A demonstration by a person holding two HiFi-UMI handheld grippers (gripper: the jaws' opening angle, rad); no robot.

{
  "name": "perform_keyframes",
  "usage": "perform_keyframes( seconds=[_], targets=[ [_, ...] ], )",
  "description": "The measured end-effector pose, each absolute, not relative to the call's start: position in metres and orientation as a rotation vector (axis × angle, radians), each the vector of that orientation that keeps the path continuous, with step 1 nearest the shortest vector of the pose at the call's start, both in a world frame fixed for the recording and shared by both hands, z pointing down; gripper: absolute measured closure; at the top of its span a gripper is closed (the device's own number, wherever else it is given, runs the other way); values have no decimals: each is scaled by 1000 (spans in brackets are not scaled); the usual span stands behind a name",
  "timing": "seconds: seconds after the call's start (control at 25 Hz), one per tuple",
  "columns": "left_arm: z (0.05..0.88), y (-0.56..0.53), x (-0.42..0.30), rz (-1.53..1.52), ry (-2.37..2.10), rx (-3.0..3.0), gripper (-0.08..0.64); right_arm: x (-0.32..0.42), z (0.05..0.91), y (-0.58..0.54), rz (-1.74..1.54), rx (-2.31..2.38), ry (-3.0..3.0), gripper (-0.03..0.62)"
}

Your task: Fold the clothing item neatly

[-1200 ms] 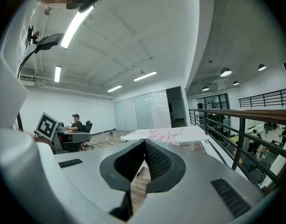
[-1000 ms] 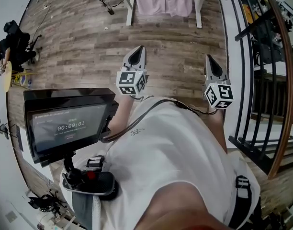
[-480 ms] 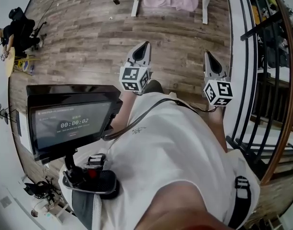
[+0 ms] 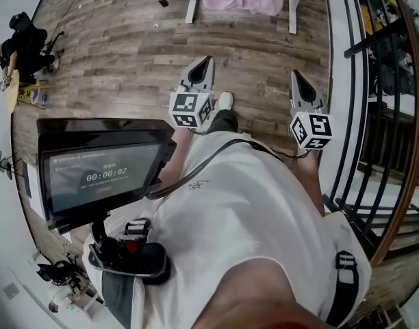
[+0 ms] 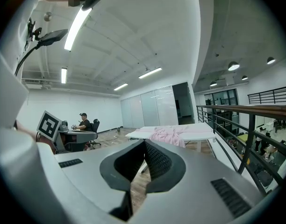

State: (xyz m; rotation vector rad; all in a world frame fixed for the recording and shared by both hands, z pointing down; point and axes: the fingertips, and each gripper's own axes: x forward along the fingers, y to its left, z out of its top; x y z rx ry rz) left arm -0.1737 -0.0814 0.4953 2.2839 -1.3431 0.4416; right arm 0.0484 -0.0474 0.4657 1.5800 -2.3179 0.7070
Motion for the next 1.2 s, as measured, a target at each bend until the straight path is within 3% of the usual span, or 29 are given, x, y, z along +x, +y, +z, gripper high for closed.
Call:
perform_keyframes(
  seconds=[1.2],
  targets=[
    [493,-88,-176,494,-1332,2348,561,44,473,-47,720,1618,-2323,588]
  ],
)
